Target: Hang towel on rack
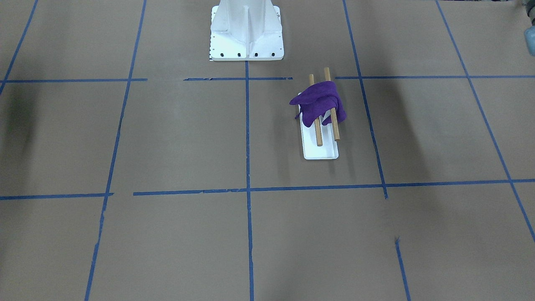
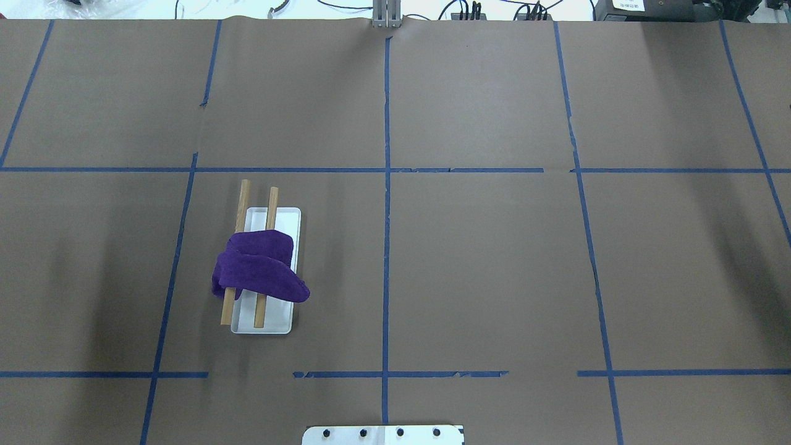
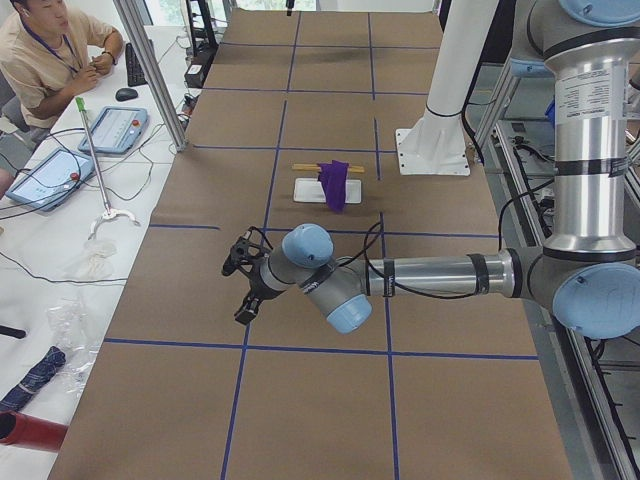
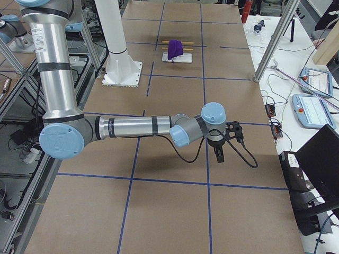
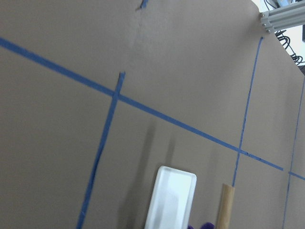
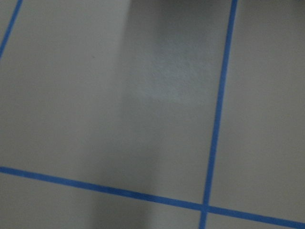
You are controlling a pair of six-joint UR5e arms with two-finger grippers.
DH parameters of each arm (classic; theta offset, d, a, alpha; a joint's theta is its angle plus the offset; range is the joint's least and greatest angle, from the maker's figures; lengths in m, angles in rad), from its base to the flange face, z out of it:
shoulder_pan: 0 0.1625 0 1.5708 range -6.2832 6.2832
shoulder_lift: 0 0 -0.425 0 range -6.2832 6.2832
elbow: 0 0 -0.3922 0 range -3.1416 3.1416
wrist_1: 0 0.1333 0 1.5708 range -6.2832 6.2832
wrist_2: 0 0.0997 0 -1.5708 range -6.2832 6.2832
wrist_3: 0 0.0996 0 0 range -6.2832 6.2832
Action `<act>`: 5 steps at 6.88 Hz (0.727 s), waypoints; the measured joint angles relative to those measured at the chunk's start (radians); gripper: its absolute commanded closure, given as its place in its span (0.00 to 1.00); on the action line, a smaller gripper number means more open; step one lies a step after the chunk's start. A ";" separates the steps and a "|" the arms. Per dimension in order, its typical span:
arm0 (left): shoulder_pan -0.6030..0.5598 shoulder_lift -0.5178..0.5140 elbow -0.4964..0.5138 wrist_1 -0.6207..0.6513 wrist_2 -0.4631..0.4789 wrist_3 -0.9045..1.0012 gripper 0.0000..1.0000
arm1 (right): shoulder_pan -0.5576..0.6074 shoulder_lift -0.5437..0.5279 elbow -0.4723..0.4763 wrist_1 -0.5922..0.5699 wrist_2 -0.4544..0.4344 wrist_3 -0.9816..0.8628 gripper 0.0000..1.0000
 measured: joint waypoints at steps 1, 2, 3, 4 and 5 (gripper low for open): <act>-0.053 -0.005 -0.017 0.183 -0.003 0.192 0.00 | 0.041 0.004 0.000 -0.167 0.003 -0.196 0.00; -0.078 -0.013 -0.046 0.399 -0.016 0.300 0.00 | 0.056 0.006 0.003 -0.310 0.004 -0.331 0.00; -0.089 -0.016 -0.081 0.623 -0.056 0.356 0.00 | 0.057 -0.006 0.006 -0.394 0.007 -0.403 0.00; -0.092 0.003 -0.116 0.774 -0.102 0.392 0.00 | 0.057 -0.030 0.009 -0.427 0.014 -0.434 0.00; -0.092 0.030 -0.136 0.832 -0.125 0.408 0.00 | 0.055 -0.059 0.014 -0.429 0.024 -0.443 0.00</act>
